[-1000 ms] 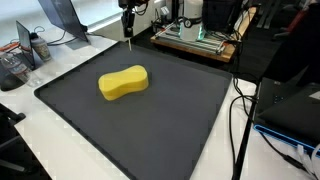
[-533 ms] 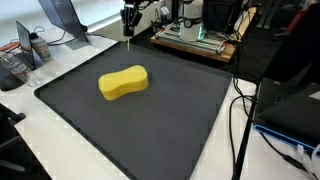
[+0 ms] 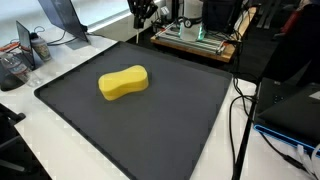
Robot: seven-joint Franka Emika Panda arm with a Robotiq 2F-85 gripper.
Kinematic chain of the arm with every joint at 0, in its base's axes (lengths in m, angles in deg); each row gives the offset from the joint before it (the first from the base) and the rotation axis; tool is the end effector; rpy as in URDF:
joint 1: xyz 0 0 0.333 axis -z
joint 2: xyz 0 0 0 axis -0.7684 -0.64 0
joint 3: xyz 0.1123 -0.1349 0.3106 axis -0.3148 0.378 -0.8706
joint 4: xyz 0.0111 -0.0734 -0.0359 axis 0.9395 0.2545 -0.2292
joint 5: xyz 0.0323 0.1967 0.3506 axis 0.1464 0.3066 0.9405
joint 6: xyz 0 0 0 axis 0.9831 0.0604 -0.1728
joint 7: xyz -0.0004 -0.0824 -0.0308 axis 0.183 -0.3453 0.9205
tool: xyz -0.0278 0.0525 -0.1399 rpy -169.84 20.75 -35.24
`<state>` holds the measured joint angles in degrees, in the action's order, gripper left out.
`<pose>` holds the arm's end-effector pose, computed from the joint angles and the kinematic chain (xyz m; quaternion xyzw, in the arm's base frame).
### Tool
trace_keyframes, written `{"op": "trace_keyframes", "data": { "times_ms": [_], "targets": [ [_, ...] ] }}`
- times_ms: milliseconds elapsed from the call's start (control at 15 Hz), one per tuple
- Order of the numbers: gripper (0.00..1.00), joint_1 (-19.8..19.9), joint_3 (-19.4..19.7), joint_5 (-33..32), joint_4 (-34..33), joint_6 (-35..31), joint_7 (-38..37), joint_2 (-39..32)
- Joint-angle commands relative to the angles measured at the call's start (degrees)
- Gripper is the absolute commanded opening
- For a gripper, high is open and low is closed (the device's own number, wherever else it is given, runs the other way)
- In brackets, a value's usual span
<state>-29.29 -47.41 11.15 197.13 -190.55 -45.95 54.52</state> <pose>0.4162 -0.0152 0.3787 0.9806 0.0370 0.1717 0.0866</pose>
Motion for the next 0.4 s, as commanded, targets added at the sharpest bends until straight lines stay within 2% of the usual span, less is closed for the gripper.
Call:
{"op": "trace_keyframes", "data": {
  "times_ms": [0, 333],
  "targets": [
    [0.03, -9.73, 8.64, -4.55, -4.36, 10.01, 1.49, 0.55],
    [0.03, -19.72, 18.69, -2.35, -10.05, 21.10, 14.07, -1.49]
  ]
}}
